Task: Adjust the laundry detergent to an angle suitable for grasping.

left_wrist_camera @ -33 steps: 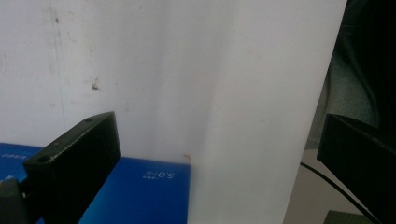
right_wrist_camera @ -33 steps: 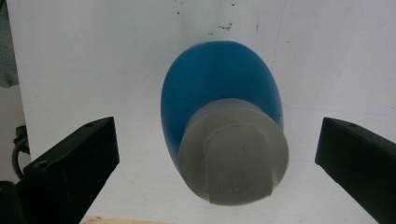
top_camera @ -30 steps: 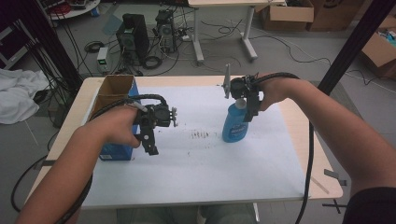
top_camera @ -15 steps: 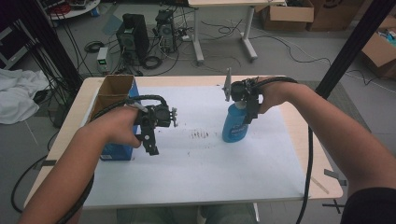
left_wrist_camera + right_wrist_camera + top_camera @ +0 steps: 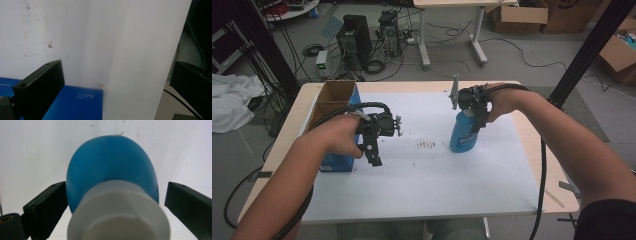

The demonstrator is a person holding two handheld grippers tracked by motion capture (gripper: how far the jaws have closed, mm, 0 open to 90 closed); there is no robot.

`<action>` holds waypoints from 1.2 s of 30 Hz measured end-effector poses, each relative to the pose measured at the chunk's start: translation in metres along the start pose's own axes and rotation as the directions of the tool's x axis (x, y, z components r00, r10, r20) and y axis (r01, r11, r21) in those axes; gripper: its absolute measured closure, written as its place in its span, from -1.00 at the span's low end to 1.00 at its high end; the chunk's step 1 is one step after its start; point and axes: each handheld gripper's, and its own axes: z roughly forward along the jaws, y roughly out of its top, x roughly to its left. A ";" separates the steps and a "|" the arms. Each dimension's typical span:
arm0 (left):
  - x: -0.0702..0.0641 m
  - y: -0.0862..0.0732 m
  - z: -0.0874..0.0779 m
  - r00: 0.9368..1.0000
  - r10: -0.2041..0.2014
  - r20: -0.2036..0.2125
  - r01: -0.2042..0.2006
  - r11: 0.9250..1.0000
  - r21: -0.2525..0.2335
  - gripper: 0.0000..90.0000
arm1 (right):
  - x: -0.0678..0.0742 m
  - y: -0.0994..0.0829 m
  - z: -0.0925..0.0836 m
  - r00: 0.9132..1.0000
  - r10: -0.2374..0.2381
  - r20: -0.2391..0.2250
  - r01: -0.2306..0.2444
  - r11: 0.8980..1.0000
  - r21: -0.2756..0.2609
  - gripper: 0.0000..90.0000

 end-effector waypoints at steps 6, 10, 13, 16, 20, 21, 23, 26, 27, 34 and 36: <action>0.002 -0.001 0.000 1.000 -0.003 -0.002 0.003 1.000 -0.001 -1.00 | -0.001 -0.001 0.003 1.000 -0.006 -0.011 0.006 1.000 0.003 -0.73; 0.003 -0.002 0.000 1.000 -0.005 -0.001 0.005 1.000 0.002 -1.00 | -0.001 0.000 0.002 1.000 -0.009 -0.011 0.009 1.000 -0.005 -0.68; 0.002 -0.002 0.001 1.000 -0.004 0.001 0.004 1.000 -0.001 -1.00 | -0.001 0.000 0.003 1.000 -0.011 -0.007 0.011 1.000 -0.002 -0.67; 0.002 -0.002 0.001 1.000 -0.004 -0.002 0.004 1.000 0.006 -1.00 | 0.000 -0.001 0.003 1.000 -0.012 -0.003 0.012 1.000 -0.003 -0.67; 0.002 -0.002 0.001 1.000 -0.006 -0.001 0.006 1.000 0.003 -1.00 | 0.001 -0.002 0.003 1.000 -0.013 0.009 0.013 1.000 -0.009 -0.61; 0.003 -0.002 0.001 1.000 -0.006 -0.002 0.006 1.000 0.003 -1.00 | 0.001 -0.002 0.003 1.000 -0.011 0.007 0.011 1.000 -0.009 -0.58; 0.003 -0.001 0.000 1.000 -0.005 -0.003 0.005 1.000 0.006 -1.00 | 0.000 -0.003 0.003 1.000 -0.010 0.002 0.010 1.000 -0.015 -0.56; 0.003 -0.001 0.000 1.000 -0.006 -0.003 0.006 1.000 0.007 -1.00 | 0.000 -0.003 0.002 1.000 -0.006 -0.001 0.006 1.000 -0.022 -0.53; 0.003 -0.001 0.000 1.000 -0.005 -0.003 0.005 1.000 0.007 -1.00 | 0.000 -0.004 0.002 1.000 -0.007 -0.001 0.007 1.000 -0.022 -0.52; 0.004 0.000 0.000 1.000 -0.008 -0.002 0.008 1.000 0.009 -1.00 | 0.001 -0.006 0.001 1.000 -0.010 -0.006 0.010 0.999 -0.031 -0.45; 0.004 0.001 0.000 1.000 -0.005 -0.004 0.006 1.000 0.011 -1.00 | 0.000 -0.006 0.001 1.000 -0.014 -0.013 0.014 0.999 -0.033 -0.38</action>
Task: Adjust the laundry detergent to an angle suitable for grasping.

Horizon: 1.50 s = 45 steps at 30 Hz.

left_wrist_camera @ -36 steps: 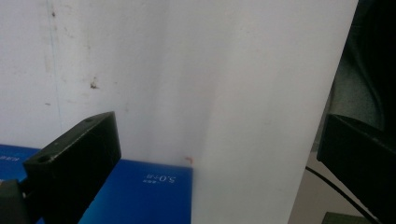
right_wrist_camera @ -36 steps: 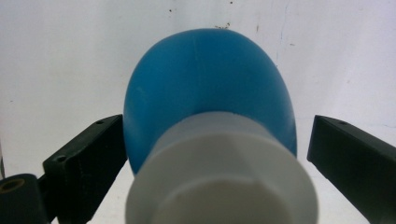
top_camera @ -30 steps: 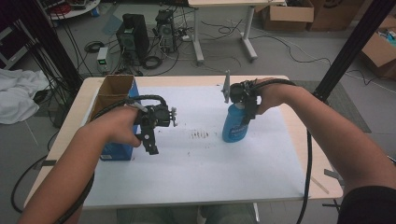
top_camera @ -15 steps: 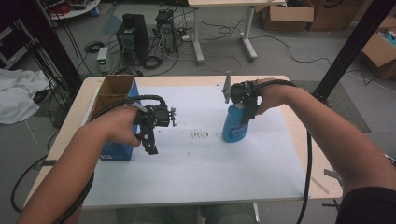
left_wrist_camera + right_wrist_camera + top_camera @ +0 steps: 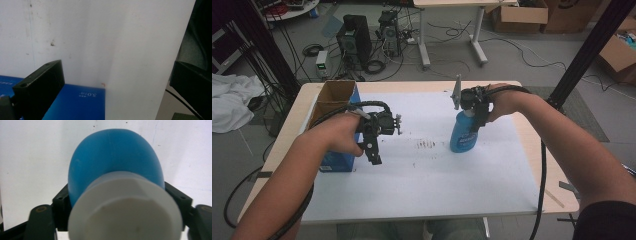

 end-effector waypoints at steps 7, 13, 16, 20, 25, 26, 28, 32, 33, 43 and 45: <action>-0.001 0.002 0.000 1.000 0.006 0.000 -0.006 1.000 0.000 -1.00 | 0.002 0.002 -0.002 1.000 -0.016 0.002 0.016 1.000 -0.006 -0.30; -0.001 0.002 0.001 1.000 0.002 0.001 -0.002 1.000 -0.001 -1.00 | 0.001 0.000 -0.001 1.000 -0.011 -0.013 0.011 1.000 0.001 -0.24; 0.000 0.002 0.002 1.000 0.007 0.001 -0.007 1.000 -0.002 -1.00 | 0.001 0.000 -0.001 1.000 -0.013 -0.014 0.013 1.000 -0.003 -0.22; 0.000 0.003 0.003 1.000 0.007 0.000 -0.007 1.000 -0.003 -1.00 | 0.001 0.001 -0.001 1.000 -0.013 -0.013 0.013 1.000 -0.003 -0.21; 0.001 0.002 0.004 1.000 0.005 0.002 -0.005 1.000 -0.003 -1.00 | 0.001 0.001 -0.001 1.000 -0.016 -0.009 0.016 1.000 -0.004 -0.20; 0.001 0.002 0.004 1.000 0.004 0.001 -0.004 1.000 -0.004 -1.00 | 0.001 0.001 -0.001 1.000 -0.016 -0.009 0.016 1.000 -0.004 -0.19; 0.001 0.002 0.004 1.000 0.004 0.001 -0.004 1.000 -0.006 -1.00 | 0.001 0.001 -0.001 1.000 -0.019 -0.005 0.019 1.000 -0.006 -0.19; 0.001 0.001 0.005 1.000 0.003 0.003 -0.003 1.000 -0.005 -1.00 | 0.001 0.001 -0.001 1.000 -0.021 -0.006 0.021 1.000 -0.002 -0.17; 0.001 0.001 0.005 1.000 0.005 0.002 -0.005 1.000 -0.006 -1.00 | 0.001 0.001 -0.001 1.000 -0.019 -0.010 0.019 1.000 -0.003 -0.17; 0.000 -0.003 0.004 1.000 -0.001 0.000 0.001 1.000 -0.008 -1.00 | 0.005 0.005 -0.010 1.000 0.001 0.013 -0.001 1.000 -0.024 -0.16; 0.000 -0.003 0.004 1.000 -0.002 -0.001 0.002 1.000 -0.008 -1.00 | 0.005 0.005 -0.011 1.000 0.008 0.015 -0.008 1.000 -0.029 -0.16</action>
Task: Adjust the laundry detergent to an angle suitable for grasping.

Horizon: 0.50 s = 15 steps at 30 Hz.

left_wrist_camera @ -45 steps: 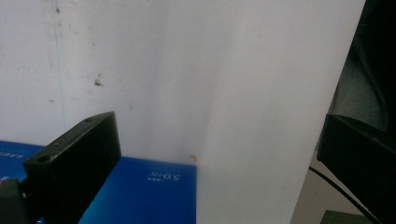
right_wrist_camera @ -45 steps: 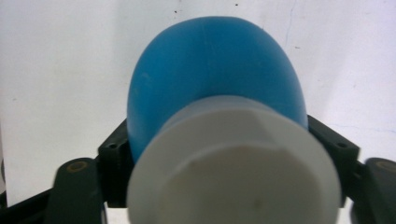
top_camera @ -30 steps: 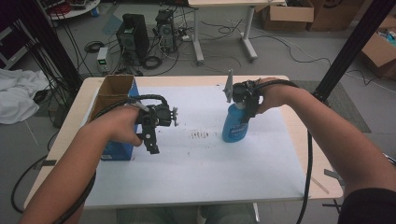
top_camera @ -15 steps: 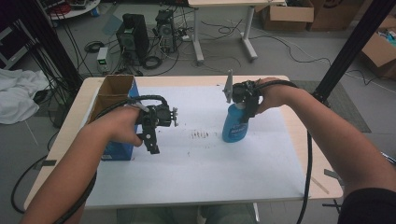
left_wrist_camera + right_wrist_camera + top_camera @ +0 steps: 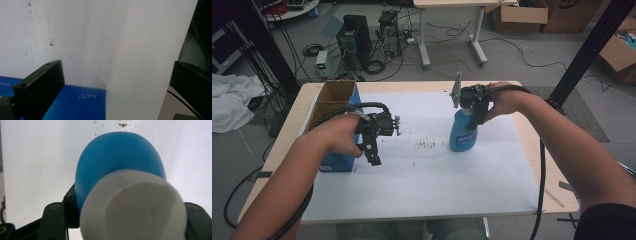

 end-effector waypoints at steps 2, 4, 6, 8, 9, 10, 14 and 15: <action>0.000 0.000 -0.002 1.000 0.006 -0.005 -0.006 1.000 0.000 -1.00 | 0.002 -0.001 -0.006 1.000 0.024 0.005 -0.024 1.000 -0.009 -0.16; -0.001 0.000 -0.003 1.000 0.008 -0.007 -0.008 1.000 0.000 -1.00 | 0.003 -0.002 -0.011 0.999 0.044 0.001 -0.044 0.999 -0.020 -0.16; -0.001 0.001 -0.003 1.000 0.008 -0.007 -0.008 1.000 -0.002 -1.00 | 0.005 -0.003 -0.014 0.998 0.058 -0.003 -0.058 0.998 -0.026 -0.16; -0.002 0.001 -0.004 1.000 0.013 -0.010 -0.013 1.000 -0.002 -1.00 | 0.007 -0.003 -0.018 0.997 0.080 -0.009 -0.080 0.996 -0.033 -0.16; -0.002 0.002 -0.004 1.000 0.013 -0.009 -0.013 1.000 -0.002 -1.00 | 0.008 -0.003 -0.020 0.997 0.083 -0.006 -0.083 0.996 -0.034 -0.16; -0.003 0.002 -0.004 1.000 0.012 -0.010 -0.012 1.000 -0.003 -1.00 | 0.009 -0.003 -0.021 0.996 0.094 -0.006 -0.094 0.995 -0.035 -0.16; -0.004 0.003 -0.005 1.000 0.018 -0.013 -0.018 1.000 -0.002 -1.00 | 0.011 -0.003 -0.026 0.991 0.132 -0.001 -0.132 0.991 -0.030 -0.16; -0.005 0.004 -0.007 1.000 0.020 -0.013 -0.020 1.000 -0.002 -1.00 | 0.012 -0.003 -0.028 0.989 0.150 -0.003 -0.150 0.988 -0.028 -0.16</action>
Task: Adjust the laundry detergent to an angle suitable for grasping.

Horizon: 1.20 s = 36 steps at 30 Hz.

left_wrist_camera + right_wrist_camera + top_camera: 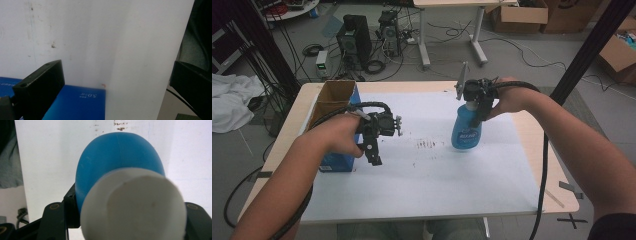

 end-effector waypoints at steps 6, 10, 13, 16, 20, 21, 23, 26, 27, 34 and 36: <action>-0.003 0.000 -0.003 1.000 0.004 -0.007 -0.004 1.000 -0.001 -1.00 | 0.005 0.004 -0.006 0.995 0.097 -0.007 -0.097 0.995 -0.002 -0.16; -0.004 0.000 -0.004 1.000 0.007 -0.011 -0.007 1.000 -0.001 -1.00 | 0.011 0.011 -0.009 0.988 0.157 0.010 -0.157 0.988 0.006 -0.16; -0.006 0.000 -0.004 1.000 0.010 -0.012 -0.010 1.000 -0.001 -1.00 | 0.016 0.018 -0.009 0.978 0.209 0.016 -0.209 0.978 0.014 -0.16; -0.007 0.000 -0.005 1.000 0.013 -0.014 -0.013 1.000 -0.010 -1.00 | 0.020 0.023 -0.008 0.966 0.258 0.018 -0.258 0.966 0.011 -0.16; -0.009 -0.001 -0.004 1.000 0.016 -0.015 -0.016 1.000 -0.007 -1.00 | 0.024 0.030 -0.004 0.943 0.330 0.035 -0.331 0.944 0.006 -0.16; -0.009 -0.001 -0.004 1.000 0.014 -0.014 -0.014 1.000 -0.010 -1.00 | 0.025 0.031 -0.003 0.939 0.341 0.040 -0.342 0.940 0.003 -0.16; -0.010 -0.001 -0.004 1.000 0.014 -0.014 -0.015 1.000 -0.008 -1.00 | 0.028 0.034 0.001 0.931 0.361 0.045 -0.362 0.932 0.001 -0.16; -0.011 -0.001 -0.004 1.000 0.017 -0.019 -0.017 1.000 -0.008 -1.00 | 0.029 0.036 0.007 0.912 0.408 0.047 -0.409 0.913 -0.007 -0.16; -0.012 -0.001 -0.004 1.000 0.017 -0.020 -0.017 1.000 -0.008 -1.00 | 0.029 0.036 0.008 0.903 0.428 0.045 -0.428 0.904 -0.010 -0.16; -0.014 -0.001 -0.003 1.000 0.015 -0.015 -0.015 1.000 -0.015 -1.00 | 0.030 0.041 0.021 0.859 0.507 0.069 -0.507 0.862 -0.019 -0.16; -0.014 -0.002 -0.002 1.000 0.014 -0.015 -0.014 1.000 -0.015 -1.00 | 0.029 0.042 0.024 0.843 0.532 0.075 -0.532 0.846 -0.019 -0.16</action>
